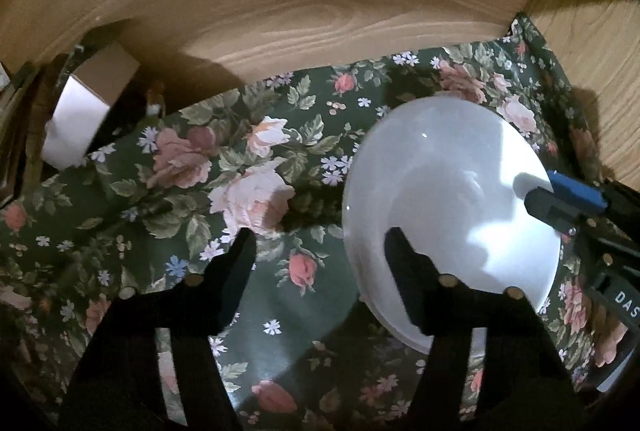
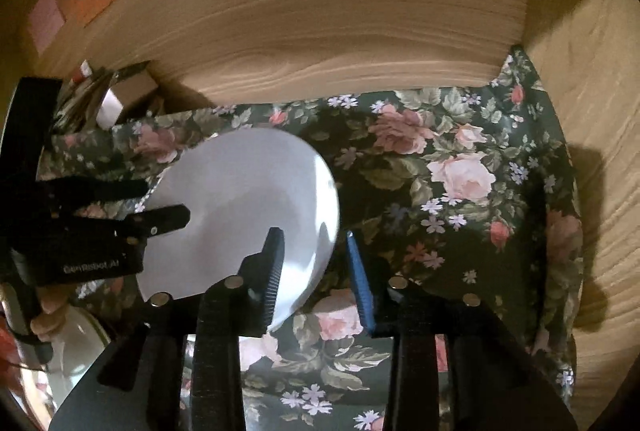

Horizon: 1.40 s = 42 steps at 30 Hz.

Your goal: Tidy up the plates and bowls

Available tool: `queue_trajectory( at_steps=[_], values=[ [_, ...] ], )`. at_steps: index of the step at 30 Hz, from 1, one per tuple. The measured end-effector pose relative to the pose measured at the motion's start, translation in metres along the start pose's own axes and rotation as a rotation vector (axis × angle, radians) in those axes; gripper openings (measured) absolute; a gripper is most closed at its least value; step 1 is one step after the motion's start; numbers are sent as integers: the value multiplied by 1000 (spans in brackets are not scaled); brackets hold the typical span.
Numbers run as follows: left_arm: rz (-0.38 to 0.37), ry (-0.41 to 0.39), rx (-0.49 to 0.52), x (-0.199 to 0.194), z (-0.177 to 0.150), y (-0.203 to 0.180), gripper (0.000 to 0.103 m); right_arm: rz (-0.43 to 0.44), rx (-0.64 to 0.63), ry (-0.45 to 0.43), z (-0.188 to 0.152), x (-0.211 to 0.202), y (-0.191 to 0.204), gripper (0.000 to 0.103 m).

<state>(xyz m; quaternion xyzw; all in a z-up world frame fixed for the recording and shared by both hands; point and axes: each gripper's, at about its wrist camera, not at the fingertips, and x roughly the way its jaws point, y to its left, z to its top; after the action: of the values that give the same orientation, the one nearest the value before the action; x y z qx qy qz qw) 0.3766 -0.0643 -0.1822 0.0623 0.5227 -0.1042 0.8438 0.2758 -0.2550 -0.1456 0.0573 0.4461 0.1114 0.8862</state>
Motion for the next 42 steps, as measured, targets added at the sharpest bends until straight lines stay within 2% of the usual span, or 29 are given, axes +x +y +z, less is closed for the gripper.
queue_trajectory(
  at_steps=[5, 7, 11, 13, 17, 22, 42],
  values=[
    [-36, 41, -5, 10, -2, -4, 43, 47, 44, 56, 1, 29, -4, 32],
    [-47, 44, -12, 12, -2, -5, 38, 68, 64, 59, -1, 31, -6, 32],
    [-62, 46, 14, 15, -1, -13, 22, 91, 74, 66, -2, 32, -5, 32],
    [-66, 44, 23, 16, -2, -16, 17, 117, 74, 63, -3, 34, -3, 25],
    [-42, 30, 29, 16, -4, -21, 17, 79, 57, 53, -3, 31, 4, 21],
    [-43, 34, -9, 8, -7, -15, 18, 92, 57, 44, -4, 22, 7, 21],
    [-15, -102, -60, -87, -46, 8, 17, 137, 1, -91, -9, -46, 54, 21]
  ],
)
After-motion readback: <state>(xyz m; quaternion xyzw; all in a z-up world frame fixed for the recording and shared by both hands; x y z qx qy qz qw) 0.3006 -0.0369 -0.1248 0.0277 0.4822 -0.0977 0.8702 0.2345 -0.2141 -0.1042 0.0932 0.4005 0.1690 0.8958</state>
